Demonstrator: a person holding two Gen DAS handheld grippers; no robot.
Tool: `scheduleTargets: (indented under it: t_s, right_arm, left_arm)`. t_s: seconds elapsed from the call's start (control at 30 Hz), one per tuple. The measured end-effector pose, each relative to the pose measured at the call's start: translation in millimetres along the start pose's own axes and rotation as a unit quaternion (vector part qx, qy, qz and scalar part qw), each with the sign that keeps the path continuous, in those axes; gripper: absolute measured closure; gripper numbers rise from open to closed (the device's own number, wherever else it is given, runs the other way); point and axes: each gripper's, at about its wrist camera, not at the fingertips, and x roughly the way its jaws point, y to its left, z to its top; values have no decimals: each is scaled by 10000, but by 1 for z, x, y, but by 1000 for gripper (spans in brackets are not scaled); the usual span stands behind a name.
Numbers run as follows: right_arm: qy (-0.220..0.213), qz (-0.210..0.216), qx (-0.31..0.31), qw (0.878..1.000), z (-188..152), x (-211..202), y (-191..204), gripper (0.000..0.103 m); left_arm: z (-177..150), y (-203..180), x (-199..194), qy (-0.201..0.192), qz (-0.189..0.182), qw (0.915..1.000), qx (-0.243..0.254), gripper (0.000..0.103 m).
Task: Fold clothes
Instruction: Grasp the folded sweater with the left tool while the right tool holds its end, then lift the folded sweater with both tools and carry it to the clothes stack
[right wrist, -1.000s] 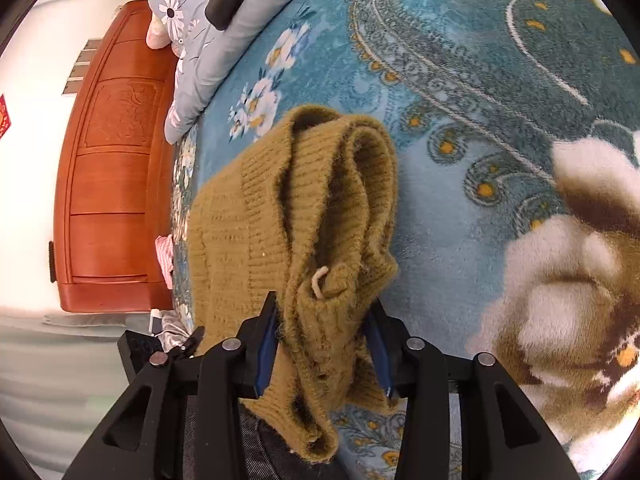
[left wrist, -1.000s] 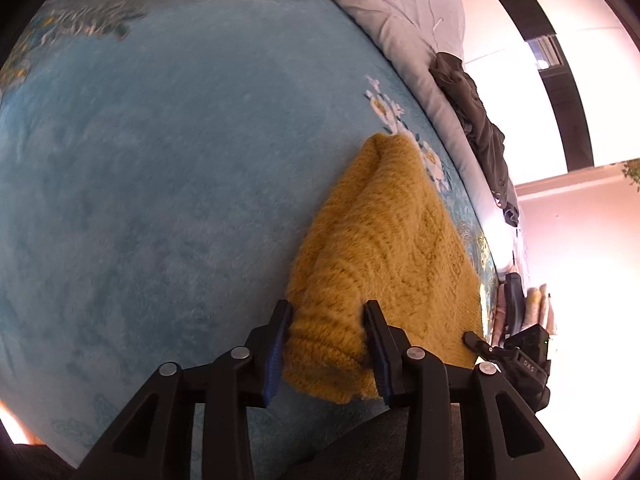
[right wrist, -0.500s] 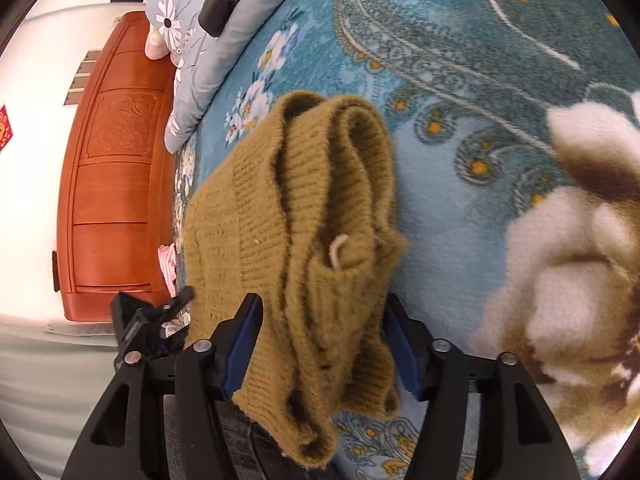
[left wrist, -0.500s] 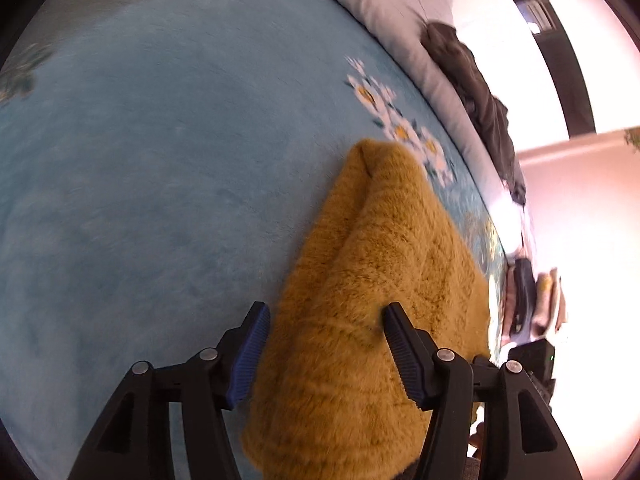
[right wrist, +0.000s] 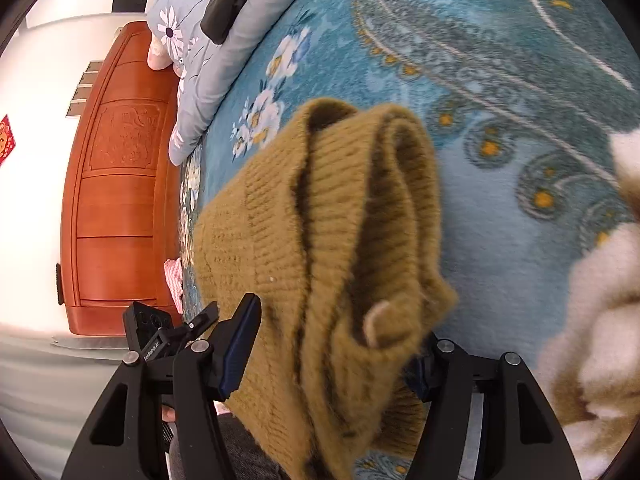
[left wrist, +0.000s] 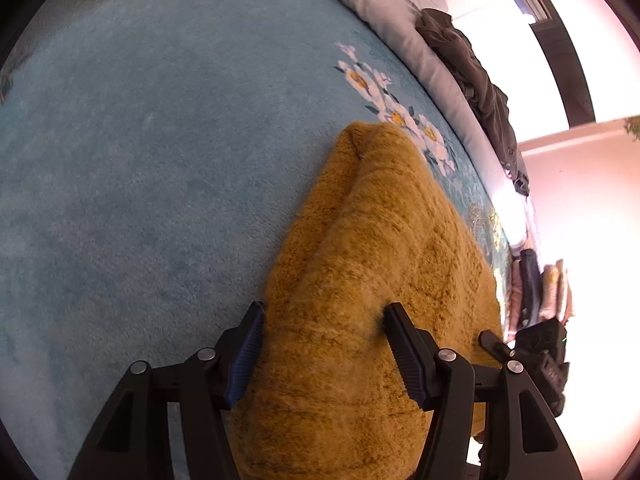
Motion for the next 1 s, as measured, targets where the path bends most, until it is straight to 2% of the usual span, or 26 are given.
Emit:
scheduleTargets:
  t_s: [0.1,0.13,0.17,0.23,0.37,0.5,0.77,0.9,1.0]
  right_arm:
    - [-19,49,44,10000,1,3,5,38]
    - [-36,85,77,9999,1,2,6,40]
    - [-60,122,131,9998,1,0,6,47]
    - [-93,209,256,9994,2,-4,5,57]
    - [-113,345,426,9984,4,-12,5,62]
    - [-173,563,421,9974,9,-23,14,64]
    - [-640,752,-97,9951,37,-93,42,64]
    - [-959,747,-341,9920,53,-154,44,64]
    - [-1276,636,-624,9878,64,-212,48,64]
  left_arm:
    - [-5,-9,-4,-115,163,9997,133,47]
    - [-7,-12,-6,-163,193,9996,147,53]
    - [-8,-14,-9,-206,188,9995,137,60]
    - [-10,-18,-14,-290,174,9994,111,66]
    - [-11,-32,-25,-397,166,9991,57,70]
    - [-8,-63,-35,-429,146,9987,248,71]
    - [-2,-169,-39,-503,-284,9928,1049,71]
    - [1,-239,-29,-438,-648,9859,1476,71]
    - [0,-296,-19,-369,-905,9776,1862,71]
